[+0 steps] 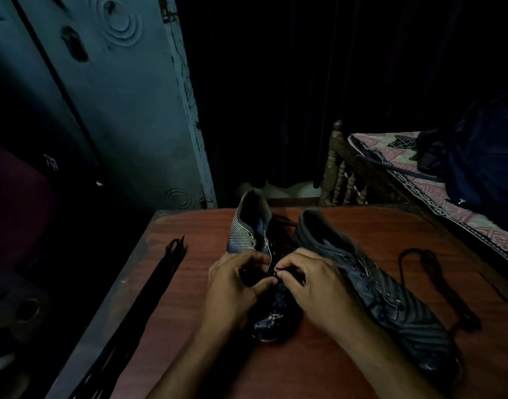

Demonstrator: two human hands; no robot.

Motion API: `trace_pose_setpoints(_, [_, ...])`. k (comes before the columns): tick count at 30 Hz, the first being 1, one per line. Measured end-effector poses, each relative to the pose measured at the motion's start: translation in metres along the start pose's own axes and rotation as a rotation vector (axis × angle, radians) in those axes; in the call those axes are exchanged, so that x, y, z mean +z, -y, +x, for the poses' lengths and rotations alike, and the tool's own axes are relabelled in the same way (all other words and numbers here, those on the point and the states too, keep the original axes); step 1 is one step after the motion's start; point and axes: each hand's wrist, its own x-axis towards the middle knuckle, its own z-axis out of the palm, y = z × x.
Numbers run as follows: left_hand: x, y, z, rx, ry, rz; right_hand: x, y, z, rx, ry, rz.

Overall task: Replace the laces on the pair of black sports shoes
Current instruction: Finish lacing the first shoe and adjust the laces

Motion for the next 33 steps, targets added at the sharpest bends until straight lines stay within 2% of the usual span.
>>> trace_pose_setpoints(10, [0.000,0.005,0.001,-0.002,0.028,-0.062,-0.001,0.004,0.000,0.019,0.027,-0.015])
trace_pose_setpoints(20, [0.005,0.015,0.002,-0.134,0.097,-0.265,0.000,0.002,0.000,0.029,0.072,-0.039])
trace_pose_setpoints(27, [0.004,0.014,0.004,-0.045,0.068,-0.126,0.003,0.004,-0.001,0.082,0.036,-0.039])
trace_pose_setpoints(33, [0.003,0.013,0.005,-0.009,0.072,-0.104,0.002,0.003,-0.002,0.012,-0.004,-0.053])
